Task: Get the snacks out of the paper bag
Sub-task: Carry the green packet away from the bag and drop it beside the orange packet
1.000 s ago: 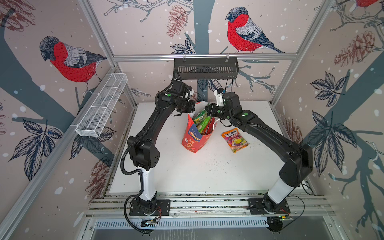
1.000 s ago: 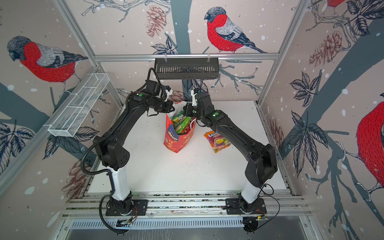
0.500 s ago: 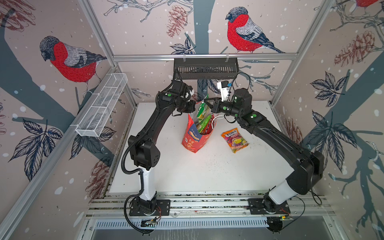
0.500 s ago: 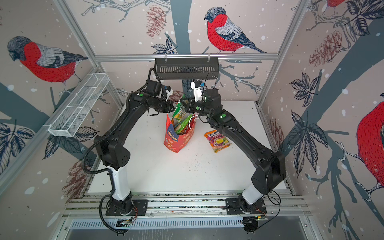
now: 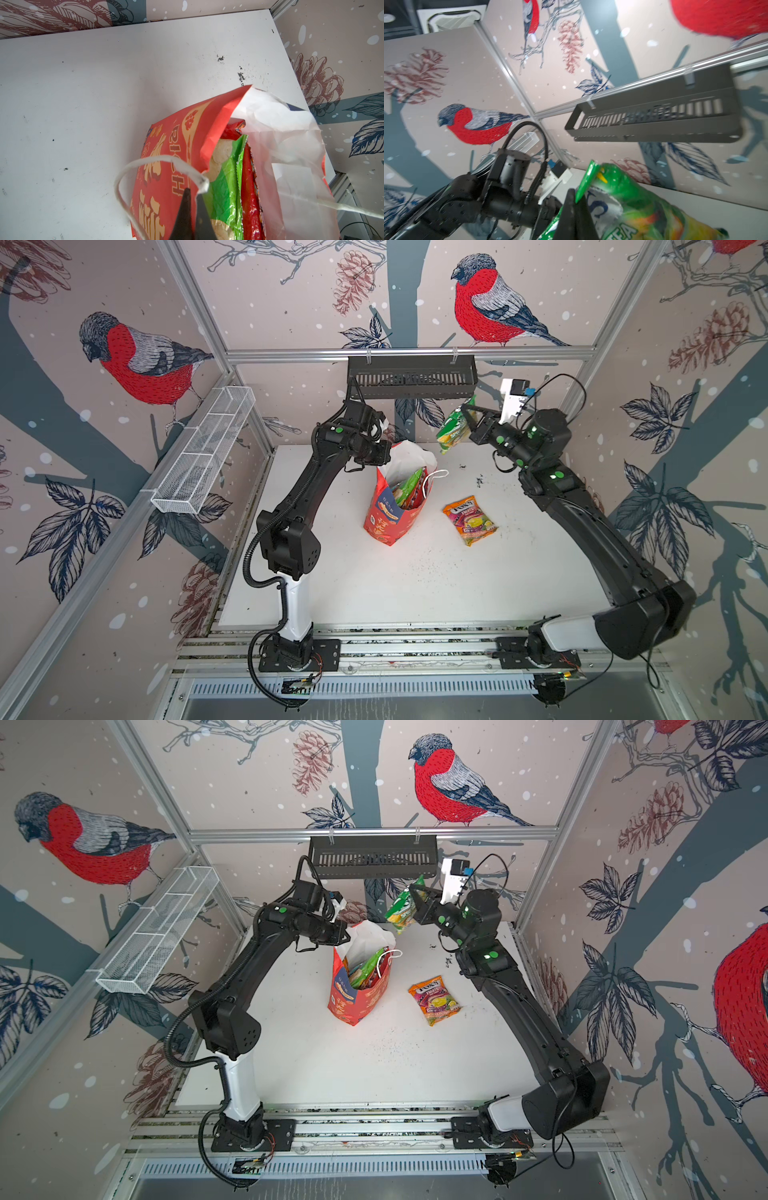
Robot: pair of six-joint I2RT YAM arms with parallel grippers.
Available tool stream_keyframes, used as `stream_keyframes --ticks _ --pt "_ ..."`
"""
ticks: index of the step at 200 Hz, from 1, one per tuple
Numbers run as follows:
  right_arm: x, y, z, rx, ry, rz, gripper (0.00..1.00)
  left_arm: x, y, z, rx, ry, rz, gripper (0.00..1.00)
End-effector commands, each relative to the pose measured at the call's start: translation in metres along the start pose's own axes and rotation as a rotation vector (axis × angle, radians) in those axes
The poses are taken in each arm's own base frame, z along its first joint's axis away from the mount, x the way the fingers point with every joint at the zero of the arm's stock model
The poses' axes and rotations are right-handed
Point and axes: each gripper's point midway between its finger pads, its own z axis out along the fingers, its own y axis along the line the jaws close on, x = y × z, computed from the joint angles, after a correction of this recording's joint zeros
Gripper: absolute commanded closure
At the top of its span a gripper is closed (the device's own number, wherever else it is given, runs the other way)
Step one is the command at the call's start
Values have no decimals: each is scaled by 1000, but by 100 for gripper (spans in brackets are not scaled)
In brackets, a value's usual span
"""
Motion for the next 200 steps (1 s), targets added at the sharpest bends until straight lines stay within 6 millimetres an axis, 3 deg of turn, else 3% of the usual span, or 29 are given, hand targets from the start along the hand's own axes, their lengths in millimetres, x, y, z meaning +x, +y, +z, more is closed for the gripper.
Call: stream_keyframes --ticks 1,30,64,87,143,200 --pt "-4 -44 -19 206 -8 -42 97 -9 -1 0 5 -30 12 100" --pt "27 -114 -52 482 87 -6 97 -11 0 0 -1 -40 24 100" --pt "88 -189 -96 817 256 81 97 -12 2 1 -12 -42 33 100" --pt "129 -225 -117 965 383 123 97 -12 3 3 -14 -41 37 100" --pt "188 -274 -131 1155 606 135 98 -17 4 0 -51 -58 71 100" --pt "238 -300 -99 1102 737 175 96 -19 -1 -2 -65 -75 104 100"
